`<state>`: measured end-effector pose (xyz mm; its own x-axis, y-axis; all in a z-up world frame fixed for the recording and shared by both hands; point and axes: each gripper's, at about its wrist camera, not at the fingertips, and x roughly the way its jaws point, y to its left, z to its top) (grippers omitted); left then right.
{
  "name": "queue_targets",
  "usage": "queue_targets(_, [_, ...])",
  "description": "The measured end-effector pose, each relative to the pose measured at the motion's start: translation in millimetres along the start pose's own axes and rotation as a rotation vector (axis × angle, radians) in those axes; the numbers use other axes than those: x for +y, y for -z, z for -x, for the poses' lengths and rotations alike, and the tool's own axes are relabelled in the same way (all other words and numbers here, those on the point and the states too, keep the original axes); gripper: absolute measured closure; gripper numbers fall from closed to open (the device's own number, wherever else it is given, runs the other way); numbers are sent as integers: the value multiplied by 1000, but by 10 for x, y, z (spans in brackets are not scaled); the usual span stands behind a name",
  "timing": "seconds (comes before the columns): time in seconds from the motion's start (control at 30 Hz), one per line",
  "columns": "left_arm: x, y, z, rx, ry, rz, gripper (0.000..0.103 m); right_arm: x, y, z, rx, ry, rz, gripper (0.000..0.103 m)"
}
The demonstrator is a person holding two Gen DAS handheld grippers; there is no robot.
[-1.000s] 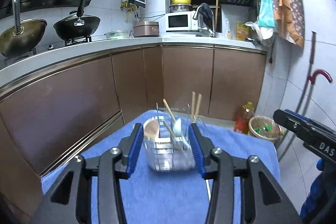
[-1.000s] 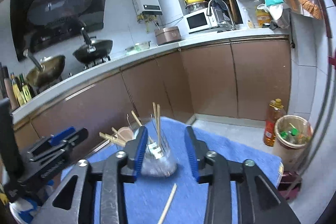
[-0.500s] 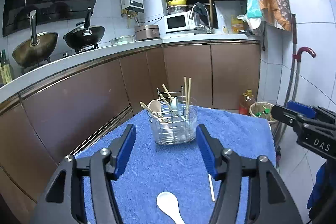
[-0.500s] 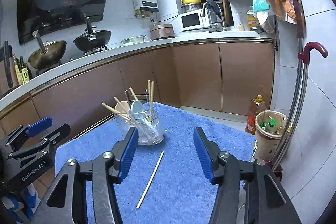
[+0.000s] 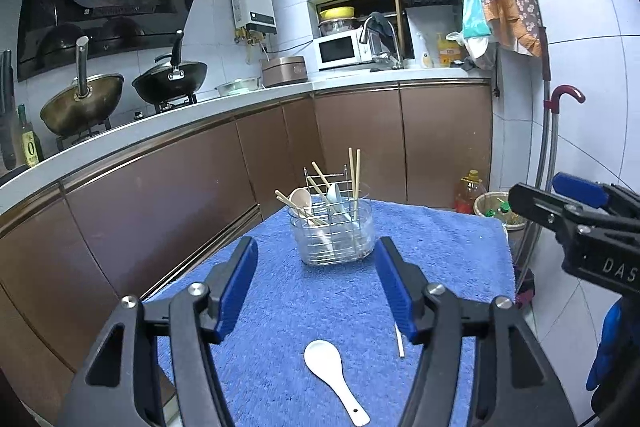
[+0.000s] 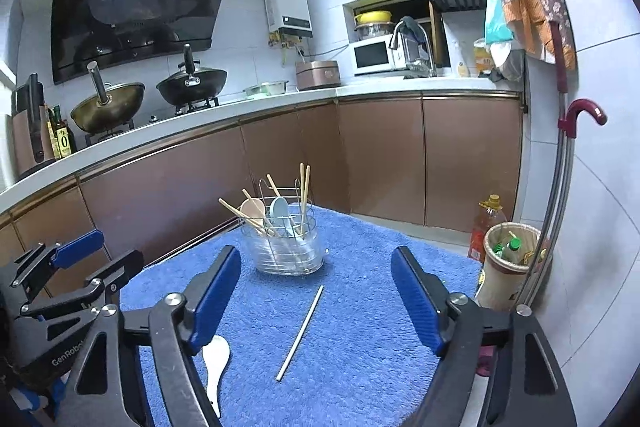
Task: Organize utensils
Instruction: 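Open the left tool and pull both tools back from the holder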
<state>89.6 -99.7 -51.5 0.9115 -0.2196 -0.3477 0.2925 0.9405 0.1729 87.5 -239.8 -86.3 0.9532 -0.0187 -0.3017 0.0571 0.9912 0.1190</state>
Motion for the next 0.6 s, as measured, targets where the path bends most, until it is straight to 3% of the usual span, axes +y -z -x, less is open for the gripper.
queue_targets(0.17, [17,26,166,-19,-8,-4,44,72,-13,156,-30,35,16,1])
queue_targets(0.6, [163,141,476,-90,-53,26,43,199,29,329,-82,57,17,0])
